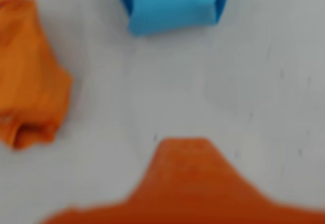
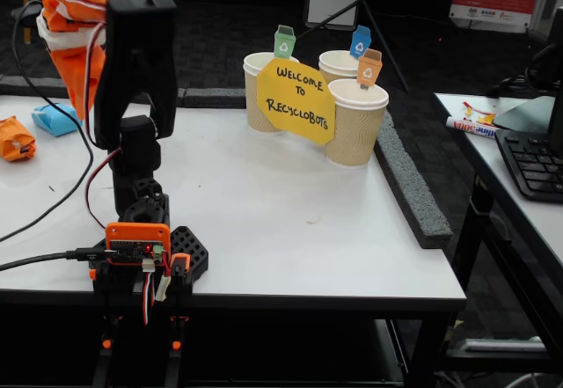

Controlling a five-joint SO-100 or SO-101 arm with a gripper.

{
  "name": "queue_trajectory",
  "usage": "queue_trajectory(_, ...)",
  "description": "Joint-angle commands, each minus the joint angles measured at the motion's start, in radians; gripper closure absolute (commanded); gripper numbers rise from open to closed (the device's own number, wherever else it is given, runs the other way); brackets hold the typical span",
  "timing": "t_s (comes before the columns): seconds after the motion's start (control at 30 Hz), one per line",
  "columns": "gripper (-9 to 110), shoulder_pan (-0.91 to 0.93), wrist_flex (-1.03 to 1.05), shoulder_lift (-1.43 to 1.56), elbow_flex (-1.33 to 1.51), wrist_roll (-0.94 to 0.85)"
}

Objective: Sort rubbish by color.

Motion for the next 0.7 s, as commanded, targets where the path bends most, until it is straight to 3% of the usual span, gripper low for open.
queue_trajectory(0.0,98,0.017,0.02,-0.084,-0.241,-0.02)
queue_trajectory(0.23,95,-0.006,0.043,-0.278,-0.428,-0.02)
queue_trajectory(0.67,76,-0.025,0.063,-0.491,-0.669,-0.02)
